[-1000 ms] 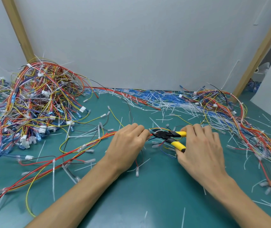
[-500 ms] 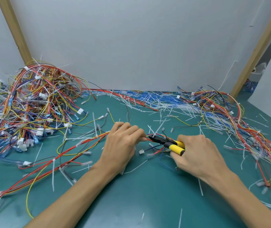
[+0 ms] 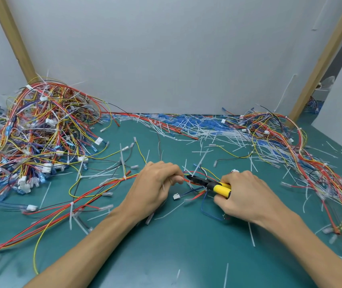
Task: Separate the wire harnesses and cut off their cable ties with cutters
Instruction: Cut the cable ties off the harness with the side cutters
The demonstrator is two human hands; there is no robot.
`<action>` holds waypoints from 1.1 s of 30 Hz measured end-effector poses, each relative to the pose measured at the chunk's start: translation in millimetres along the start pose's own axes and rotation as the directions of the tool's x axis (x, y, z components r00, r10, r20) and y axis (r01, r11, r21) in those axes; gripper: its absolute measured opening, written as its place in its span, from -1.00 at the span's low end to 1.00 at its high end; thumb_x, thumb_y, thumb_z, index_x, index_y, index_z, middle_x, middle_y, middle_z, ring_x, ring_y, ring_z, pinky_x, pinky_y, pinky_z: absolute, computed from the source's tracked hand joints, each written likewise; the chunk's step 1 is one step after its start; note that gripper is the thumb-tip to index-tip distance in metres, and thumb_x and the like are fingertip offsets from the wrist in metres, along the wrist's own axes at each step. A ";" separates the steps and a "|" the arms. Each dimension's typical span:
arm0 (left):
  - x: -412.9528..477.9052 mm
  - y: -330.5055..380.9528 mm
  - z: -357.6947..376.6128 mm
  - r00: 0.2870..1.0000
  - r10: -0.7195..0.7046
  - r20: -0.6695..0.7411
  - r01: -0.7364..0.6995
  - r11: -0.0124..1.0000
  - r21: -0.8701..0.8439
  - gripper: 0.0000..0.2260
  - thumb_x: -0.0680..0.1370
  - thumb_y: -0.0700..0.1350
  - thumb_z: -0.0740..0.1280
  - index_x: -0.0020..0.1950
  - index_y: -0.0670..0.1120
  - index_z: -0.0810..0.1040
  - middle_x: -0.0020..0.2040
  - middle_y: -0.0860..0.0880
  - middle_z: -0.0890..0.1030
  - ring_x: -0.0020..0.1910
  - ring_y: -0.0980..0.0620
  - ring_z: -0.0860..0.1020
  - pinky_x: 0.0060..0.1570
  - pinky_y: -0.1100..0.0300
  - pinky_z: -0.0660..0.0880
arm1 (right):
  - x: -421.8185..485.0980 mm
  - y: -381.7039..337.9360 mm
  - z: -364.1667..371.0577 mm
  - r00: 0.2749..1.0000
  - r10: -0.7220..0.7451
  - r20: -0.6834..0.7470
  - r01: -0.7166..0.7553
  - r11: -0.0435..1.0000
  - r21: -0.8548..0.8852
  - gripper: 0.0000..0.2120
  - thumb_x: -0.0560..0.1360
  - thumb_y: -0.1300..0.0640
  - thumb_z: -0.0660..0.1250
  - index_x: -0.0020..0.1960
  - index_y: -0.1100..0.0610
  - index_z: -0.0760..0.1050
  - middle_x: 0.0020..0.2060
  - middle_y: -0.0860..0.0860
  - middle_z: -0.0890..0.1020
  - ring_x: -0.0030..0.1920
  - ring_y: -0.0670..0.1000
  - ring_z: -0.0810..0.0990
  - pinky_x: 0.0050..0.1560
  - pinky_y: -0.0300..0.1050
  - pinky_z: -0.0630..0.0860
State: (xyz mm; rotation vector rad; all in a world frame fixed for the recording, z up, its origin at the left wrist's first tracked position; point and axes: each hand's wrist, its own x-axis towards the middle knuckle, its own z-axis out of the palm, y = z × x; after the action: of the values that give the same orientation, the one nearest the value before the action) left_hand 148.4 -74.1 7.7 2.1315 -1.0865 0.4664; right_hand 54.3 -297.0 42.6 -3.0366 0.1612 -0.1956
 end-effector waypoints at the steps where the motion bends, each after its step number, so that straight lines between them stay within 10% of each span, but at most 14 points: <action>1: 0.1 0.2 0.3 1.000 0.003 0.007 -0.003 1.000 -0.004 -0.86 0.59 -0.22 0.35 -0.09 0.00 0.59 -0.27 0.43 0.46 -0.24 0.35 0.36 -0.15 0.28 0.27 | 0.4 0.7 -0.6 1.000 0.004 0.013 -0.004 1.000 0.006 -0.74 0.35 -0.11 0.29 -0.33 0.07 0.39 -0.36 0.01 0.46 -0.34 -0.04 0.40 -0.41 -0.11 0.21; 33: -0.9 1.5 -1.7 0.994 -0.045 0.096 0.053 0.995 -0.083 -0.87 0.60 -0.15 0.35 -0.11 0.01 0.64 -0.32 0.13 0.56 -0.25 0.06 0.53 -0.17 0.05 0.49 | 3.4 1.7 2.0 1.000 0.018 -0.022 -0.019 0.999 -0.042 -0.68 0.37 -0.26 0.26 -0.23 -0.02 0.55 -0.37 -0.04 0.51 -0.21 0.09 0.52 -0.38 -0.10 0.26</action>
State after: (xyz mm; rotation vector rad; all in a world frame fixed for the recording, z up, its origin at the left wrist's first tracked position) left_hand 146.7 -73.0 9.0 2.1177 -1.0841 0.2940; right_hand 57.8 -298.9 40.9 -3.0744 0.1979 -0.2263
